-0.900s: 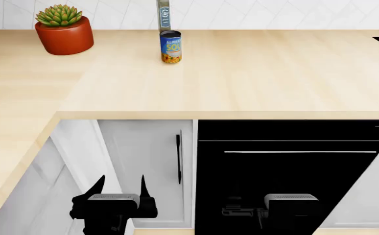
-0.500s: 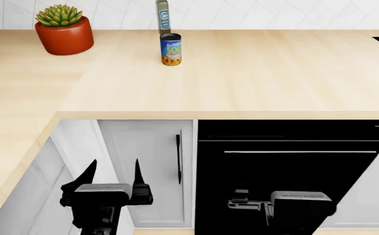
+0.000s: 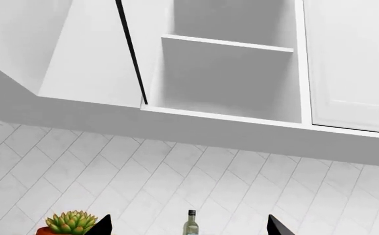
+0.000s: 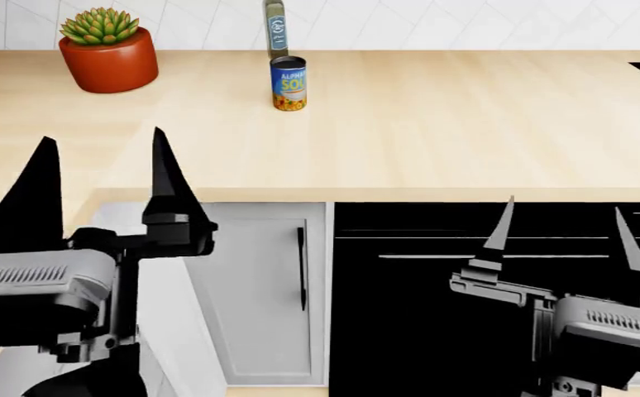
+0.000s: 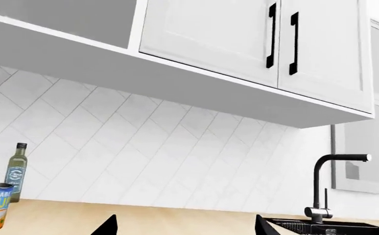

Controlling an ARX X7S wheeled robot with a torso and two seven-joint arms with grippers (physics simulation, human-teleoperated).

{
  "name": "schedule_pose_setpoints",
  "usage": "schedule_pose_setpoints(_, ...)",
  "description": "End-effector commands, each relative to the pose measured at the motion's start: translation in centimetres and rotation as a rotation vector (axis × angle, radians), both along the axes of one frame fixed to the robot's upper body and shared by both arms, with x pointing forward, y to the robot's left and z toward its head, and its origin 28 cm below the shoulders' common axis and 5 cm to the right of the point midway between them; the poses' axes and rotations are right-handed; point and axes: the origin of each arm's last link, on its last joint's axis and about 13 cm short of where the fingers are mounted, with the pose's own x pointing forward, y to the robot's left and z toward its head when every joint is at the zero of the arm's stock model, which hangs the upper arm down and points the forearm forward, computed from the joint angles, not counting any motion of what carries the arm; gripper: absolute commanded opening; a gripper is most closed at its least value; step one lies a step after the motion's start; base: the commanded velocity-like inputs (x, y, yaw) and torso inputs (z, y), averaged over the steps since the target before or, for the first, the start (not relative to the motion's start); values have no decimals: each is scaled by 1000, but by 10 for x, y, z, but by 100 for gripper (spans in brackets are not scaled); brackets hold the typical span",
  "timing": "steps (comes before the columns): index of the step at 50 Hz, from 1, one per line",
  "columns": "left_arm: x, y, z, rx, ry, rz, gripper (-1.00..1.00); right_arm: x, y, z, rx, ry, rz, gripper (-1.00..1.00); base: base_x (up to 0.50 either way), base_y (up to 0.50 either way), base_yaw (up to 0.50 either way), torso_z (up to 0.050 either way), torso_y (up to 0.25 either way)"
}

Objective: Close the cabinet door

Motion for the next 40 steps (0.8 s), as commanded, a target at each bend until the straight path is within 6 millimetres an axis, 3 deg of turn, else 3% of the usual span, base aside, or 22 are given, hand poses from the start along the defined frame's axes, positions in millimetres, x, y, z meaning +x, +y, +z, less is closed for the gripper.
schedule_pose_setpoints(1,-21,6,35,-22,-179,22,100,-16,-5,30,-26,-131,-45,100,0,0,0,0,0)
schedule_pose_setpoints(24,-26,7,39,-9,-225,47,100,-19,-5,26,-27,-139,-15,100,17,0,0,0,0)
schedule_pose_setpoints(40,-27,6,38,-5,-221,42,100,-18,-4,24,-33,-129,0,100,480,0,0,0,0)
